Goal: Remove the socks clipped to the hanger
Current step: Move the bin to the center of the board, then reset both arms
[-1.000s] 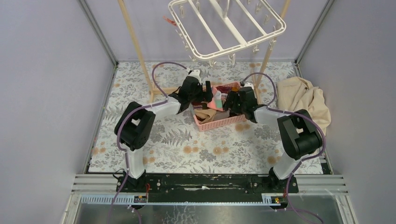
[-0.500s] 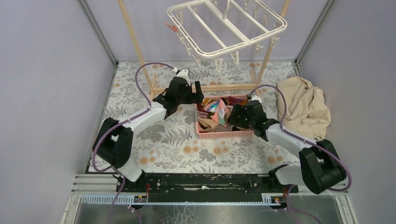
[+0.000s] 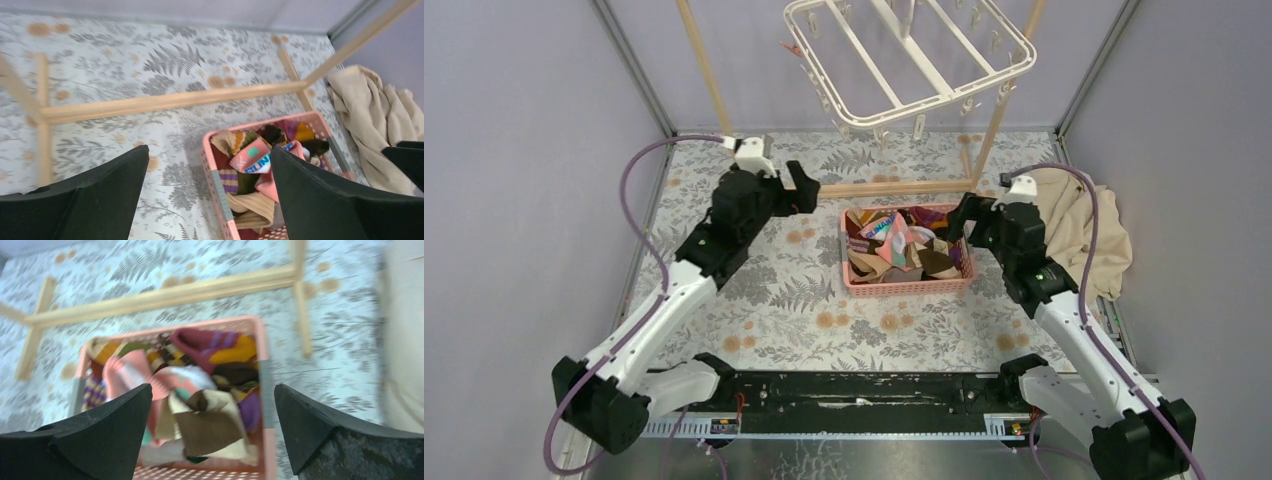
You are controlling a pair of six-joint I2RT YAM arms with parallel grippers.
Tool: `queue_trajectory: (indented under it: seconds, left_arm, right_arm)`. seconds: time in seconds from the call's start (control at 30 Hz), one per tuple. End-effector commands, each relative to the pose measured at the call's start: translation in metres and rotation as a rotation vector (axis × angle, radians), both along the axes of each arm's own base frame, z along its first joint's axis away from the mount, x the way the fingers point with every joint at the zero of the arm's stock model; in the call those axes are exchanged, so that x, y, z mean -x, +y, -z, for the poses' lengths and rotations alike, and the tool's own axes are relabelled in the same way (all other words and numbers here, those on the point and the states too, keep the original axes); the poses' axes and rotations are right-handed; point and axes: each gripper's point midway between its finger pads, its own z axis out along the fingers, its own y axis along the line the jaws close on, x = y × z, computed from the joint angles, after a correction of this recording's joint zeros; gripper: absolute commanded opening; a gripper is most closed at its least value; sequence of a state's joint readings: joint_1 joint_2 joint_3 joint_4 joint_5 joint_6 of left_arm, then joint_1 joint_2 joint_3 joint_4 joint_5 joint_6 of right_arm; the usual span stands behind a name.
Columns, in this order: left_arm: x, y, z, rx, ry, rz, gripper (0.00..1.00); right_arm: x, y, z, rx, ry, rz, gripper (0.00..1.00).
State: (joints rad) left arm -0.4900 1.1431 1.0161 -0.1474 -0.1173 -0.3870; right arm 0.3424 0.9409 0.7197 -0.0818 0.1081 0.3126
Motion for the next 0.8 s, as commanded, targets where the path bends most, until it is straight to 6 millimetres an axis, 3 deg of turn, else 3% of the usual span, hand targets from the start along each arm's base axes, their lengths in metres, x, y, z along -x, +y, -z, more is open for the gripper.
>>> queue_trajectory:
  seconds: [0.0,0.13,0.3,0.5,0.77]
  left_arm:
    - [0.003,0.044,0.000,-0.070,-0.038,-0.108,0.99]
    - [-0.006,0.085,0.025,-0.107,0.001,-0.231,0.99]
    - [-0.012,0.112,0.058,-0.159,-0.060,-0.302,0.99]
    - [-0.020,0.151,0.098,-0.216,-0.098,-0.377,0.99]
    - [-0.036,0.175,0.143,-0.167,-0.095,-0.341,0.99]
  right_arm:
    - [-0.009,-0.049,-0.016,0.070,-0.125,0.181,1.00]
    - [-0.009,-0.087,-0.011,0.125,-0.198,0.337,0.99]
    - [0.003,-0.118,0.001,0.157,-0.361,0.464,1.00]
    - [0.004,-0.135,0.037,0.208,-0.368,0.543,1.00]
    - [-0.008,-0.145,0.086,0.276,-0.329,0.576,1.00]
